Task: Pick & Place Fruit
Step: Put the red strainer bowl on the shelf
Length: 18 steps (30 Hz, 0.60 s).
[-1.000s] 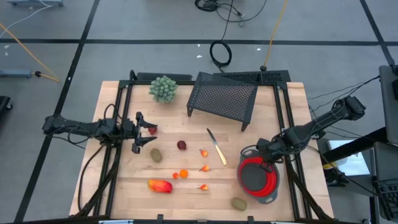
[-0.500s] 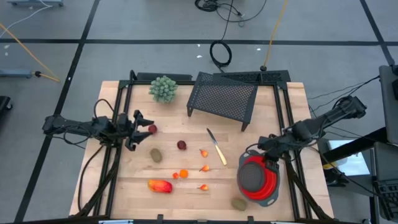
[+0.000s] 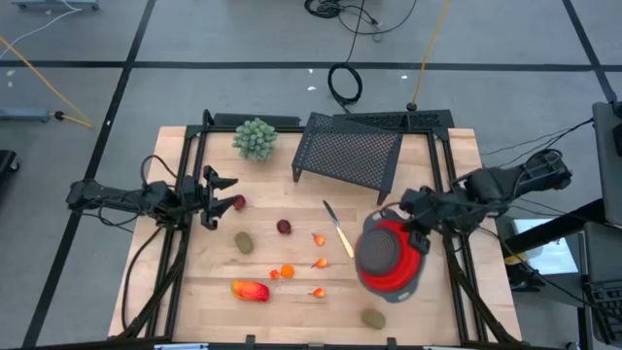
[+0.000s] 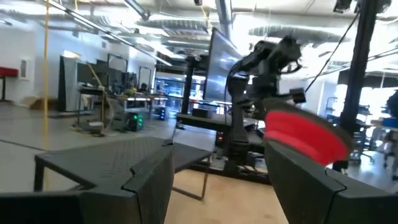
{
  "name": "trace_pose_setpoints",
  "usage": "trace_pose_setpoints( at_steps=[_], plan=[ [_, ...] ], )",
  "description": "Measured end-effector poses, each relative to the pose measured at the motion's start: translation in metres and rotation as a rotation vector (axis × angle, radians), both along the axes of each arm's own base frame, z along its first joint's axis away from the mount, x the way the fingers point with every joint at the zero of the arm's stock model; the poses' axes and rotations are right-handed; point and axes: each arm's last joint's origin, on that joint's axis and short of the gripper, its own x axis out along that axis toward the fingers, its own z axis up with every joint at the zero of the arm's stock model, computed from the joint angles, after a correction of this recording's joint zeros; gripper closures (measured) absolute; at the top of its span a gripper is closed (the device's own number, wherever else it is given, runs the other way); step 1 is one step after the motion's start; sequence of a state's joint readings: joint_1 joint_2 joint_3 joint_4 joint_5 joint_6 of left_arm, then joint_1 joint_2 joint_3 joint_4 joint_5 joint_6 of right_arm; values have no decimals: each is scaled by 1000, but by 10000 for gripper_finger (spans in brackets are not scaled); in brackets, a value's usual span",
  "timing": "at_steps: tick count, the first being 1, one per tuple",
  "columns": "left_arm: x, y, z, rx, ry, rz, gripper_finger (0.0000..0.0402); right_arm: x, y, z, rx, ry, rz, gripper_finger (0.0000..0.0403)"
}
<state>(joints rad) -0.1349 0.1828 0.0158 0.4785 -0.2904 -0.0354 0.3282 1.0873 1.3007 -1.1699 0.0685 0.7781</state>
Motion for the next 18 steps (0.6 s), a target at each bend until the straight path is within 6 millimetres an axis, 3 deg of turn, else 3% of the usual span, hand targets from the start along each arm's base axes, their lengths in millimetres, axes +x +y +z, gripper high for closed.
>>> trace_pose_setpoints(
  at_steps=[8,18],
  plan=[
    [-2,0,6,5,-65,4,151,45,-36,18,-146,-35,-178,398],
    [-3,0,9,0,-97,4,151,103,-78,19,-226,-141,-299,398]
  ],
)
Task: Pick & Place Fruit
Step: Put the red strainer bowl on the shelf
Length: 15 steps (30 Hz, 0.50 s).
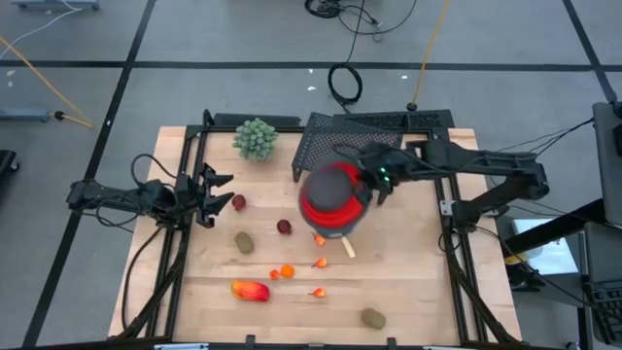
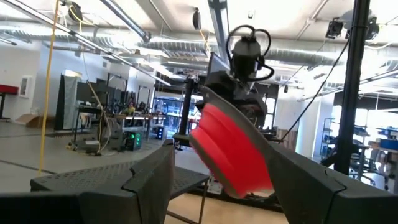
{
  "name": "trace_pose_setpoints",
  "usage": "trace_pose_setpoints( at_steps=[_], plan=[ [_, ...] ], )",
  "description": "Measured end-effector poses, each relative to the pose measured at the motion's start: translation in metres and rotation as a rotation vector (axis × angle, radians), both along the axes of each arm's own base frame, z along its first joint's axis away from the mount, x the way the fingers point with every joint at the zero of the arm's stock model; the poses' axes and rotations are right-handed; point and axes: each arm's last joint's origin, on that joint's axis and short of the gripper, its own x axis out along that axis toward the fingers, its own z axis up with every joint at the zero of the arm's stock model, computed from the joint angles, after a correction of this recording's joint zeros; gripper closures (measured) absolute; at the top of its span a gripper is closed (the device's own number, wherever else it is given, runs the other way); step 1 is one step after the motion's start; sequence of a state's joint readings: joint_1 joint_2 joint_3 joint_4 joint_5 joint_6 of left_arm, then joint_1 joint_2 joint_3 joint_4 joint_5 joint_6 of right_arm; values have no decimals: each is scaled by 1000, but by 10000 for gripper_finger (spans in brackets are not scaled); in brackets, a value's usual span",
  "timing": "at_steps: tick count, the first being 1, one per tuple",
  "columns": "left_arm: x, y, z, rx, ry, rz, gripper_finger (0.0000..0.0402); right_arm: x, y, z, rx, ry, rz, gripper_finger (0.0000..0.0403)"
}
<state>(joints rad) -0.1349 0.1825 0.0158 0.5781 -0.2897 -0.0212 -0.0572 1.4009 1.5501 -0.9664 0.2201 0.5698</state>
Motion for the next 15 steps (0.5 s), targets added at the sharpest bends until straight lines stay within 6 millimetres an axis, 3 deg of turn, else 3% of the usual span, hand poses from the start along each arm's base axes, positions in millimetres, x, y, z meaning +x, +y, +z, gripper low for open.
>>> trace_pose_setpoints(
  at_steps=[8,15],
  plan=[
    [0,0,0,13,3,5,151,31,-13,10,-161,-43,-89,398],
    [0,1,3,8,0,32,151,44,-18,20,-326,-99,-119,398]
  ],
)
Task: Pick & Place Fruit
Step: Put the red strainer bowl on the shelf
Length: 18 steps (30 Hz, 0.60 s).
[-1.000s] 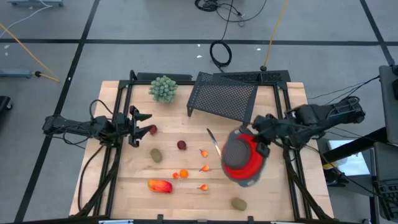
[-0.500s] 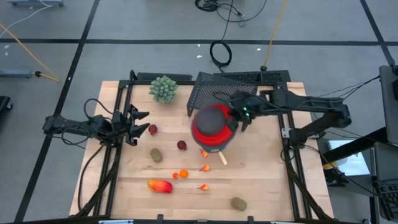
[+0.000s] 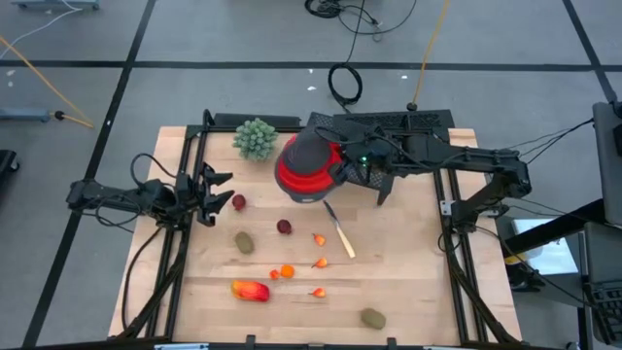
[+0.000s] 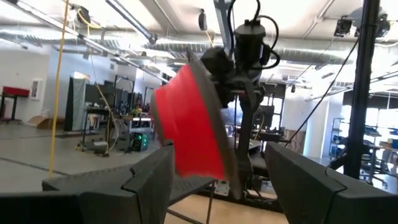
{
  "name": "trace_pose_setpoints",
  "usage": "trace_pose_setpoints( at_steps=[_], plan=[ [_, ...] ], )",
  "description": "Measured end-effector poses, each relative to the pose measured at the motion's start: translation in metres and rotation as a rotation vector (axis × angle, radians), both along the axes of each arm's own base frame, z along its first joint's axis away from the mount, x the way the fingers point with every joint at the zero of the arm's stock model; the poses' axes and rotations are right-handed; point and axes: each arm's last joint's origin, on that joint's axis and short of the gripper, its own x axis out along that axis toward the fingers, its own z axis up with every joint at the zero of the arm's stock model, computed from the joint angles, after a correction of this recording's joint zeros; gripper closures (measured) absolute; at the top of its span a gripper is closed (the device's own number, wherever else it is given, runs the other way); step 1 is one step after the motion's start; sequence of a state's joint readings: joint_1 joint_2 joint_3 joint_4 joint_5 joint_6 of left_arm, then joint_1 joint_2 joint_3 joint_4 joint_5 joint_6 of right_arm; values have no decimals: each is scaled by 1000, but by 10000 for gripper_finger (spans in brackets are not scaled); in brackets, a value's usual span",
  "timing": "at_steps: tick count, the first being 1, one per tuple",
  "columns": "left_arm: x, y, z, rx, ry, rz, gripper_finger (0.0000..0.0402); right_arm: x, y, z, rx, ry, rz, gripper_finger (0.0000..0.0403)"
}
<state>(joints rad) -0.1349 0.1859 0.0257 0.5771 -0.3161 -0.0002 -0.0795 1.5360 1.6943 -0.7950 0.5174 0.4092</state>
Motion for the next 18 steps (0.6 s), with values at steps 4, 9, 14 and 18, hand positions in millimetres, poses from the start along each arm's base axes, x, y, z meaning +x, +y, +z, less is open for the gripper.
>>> trace_pose_setpoints(
  at_steps=[4,9,14,18],
  plan=[
    [2,0,11,16,4,7,151,0,-2,5,-96,-2,-34,398],
    [16,-2,35,111,79,40,151,0,-5,7,-230,51,-73,398],
    [46,-5,65,166,205,103,151,2,-5,10,-313,90,-30,398],
    [75,-7,86,187,296,171,151,4,-5,13,-362,96,-11,398]
  ],
)
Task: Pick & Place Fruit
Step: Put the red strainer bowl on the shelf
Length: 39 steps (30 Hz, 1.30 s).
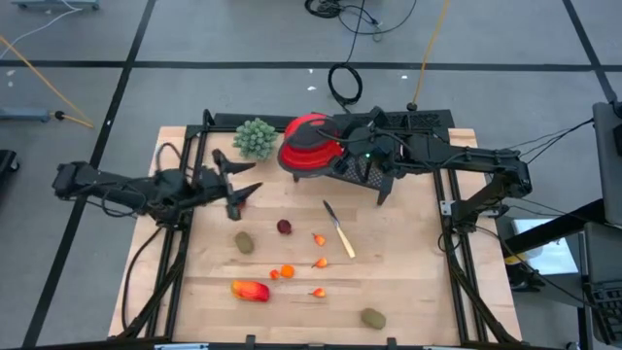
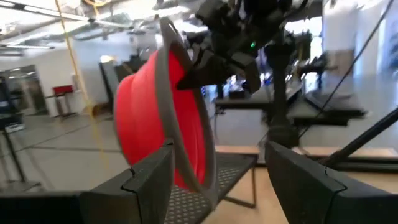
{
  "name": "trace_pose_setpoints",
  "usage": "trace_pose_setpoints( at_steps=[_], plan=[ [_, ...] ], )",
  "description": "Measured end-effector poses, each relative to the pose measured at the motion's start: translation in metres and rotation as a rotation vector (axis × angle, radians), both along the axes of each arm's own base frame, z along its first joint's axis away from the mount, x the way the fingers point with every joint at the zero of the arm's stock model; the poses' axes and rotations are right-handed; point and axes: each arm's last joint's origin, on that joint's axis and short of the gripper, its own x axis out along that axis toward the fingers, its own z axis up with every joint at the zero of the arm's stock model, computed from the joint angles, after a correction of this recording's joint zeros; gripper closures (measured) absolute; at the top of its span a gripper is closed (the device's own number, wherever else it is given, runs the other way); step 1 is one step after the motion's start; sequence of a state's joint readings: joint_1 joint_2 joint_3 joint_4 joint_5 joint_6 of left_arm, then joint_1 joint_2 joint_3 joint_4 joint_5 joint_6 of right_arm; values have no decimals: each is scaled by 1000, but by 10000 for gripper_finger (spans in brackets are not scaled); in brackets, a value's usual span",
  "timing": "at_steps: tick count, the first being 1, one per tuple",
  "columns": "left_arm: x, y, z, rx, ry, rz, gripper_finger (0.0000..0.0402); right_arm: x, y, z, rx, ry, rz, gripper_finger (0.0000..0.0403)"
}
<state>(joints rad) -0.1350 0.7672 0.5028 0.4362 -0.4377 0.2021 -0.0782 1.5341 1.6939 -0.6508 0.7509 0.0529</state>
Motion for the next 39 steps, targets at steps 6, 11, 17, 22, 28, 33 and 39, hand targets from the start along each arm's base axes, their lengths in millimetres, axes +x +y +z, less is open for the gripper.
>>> trace_pose_setpoints(
  at_steps=[6,11,17,22,28,33,39],
  plan=[
    [40,-2,21,8,74,149,151,1,3,5,-97,7,-34,398],
    [62,-1,27,60,134,326,151,2,3,7,-112,5,-38,398],
    [73,10,26,85,192,552,151,1,1,9,-146,-20,-122,398],
    [78,20,22,92,201,517,151,2,1,12,-126,-95,-139,398],
    [80,27,25,81,155,501,151,2,0,14,-125,-137,-192,398],
    [79,30,32,116,112,525,151,3,3,13,-134,-148,-223,398],
    [78,42,35,132,93,542,151,12,9,8,-134,-160,-205,398]
  ],
)
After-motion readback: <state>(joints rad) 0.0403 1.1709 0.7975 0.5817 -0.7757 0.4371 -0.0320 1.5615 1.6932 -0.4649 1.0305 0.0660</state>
